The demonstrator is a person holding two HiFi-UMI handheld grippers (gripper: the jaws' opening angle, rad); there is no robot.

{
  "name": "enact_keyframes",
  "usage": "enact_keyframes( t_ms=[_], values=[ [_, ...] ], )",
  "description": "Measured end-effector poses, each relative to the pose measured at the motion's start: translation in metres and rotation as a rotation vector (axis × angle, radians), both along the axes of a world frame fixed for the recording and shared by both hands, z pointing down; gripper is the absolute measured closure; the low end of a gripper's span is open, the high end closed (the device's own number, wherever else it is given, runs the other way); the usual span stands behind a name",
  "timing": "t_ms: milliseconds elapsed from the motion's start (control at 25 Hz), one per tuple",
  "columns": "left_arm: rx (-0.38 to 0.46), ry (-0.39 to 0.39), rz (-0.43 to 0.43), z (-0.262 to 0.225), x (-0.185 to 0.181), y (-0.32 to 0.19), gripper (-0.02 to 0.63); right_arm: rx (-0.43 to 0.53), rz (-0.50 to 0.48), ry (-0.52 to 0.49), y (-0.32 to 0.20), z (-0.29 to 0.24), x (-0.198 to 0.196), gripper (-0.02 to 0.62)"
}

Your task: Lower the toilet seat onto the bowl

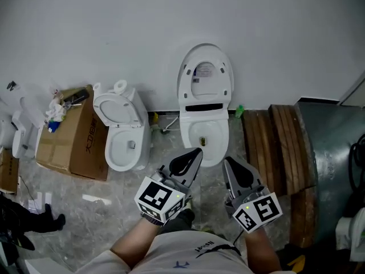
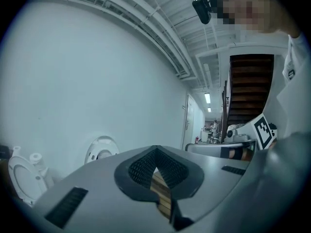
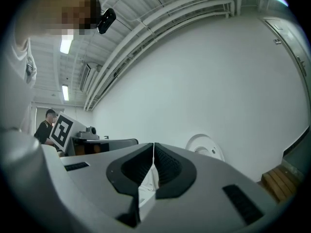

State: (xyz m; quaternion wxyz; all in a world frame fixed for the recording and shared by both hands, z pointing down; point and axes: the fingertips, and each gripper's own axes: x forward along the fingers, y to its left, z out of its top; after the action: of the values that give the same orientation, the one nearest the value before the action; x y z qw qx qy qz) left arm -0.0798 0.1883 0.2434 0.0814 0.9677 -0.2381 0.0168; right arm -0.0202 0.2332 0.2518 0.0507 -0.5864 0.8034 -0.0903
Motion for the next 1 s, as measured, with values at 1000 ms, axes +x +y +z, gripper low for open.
enact_keyframes(
  t_ms=[1000],
  values=[
    [-0.003,-0.059,-0.036,0.030,0.073,-0.261,0.600,-0.094,-0.233,0.194,-0.287,0.045,0.062,0.491]
  ],
)
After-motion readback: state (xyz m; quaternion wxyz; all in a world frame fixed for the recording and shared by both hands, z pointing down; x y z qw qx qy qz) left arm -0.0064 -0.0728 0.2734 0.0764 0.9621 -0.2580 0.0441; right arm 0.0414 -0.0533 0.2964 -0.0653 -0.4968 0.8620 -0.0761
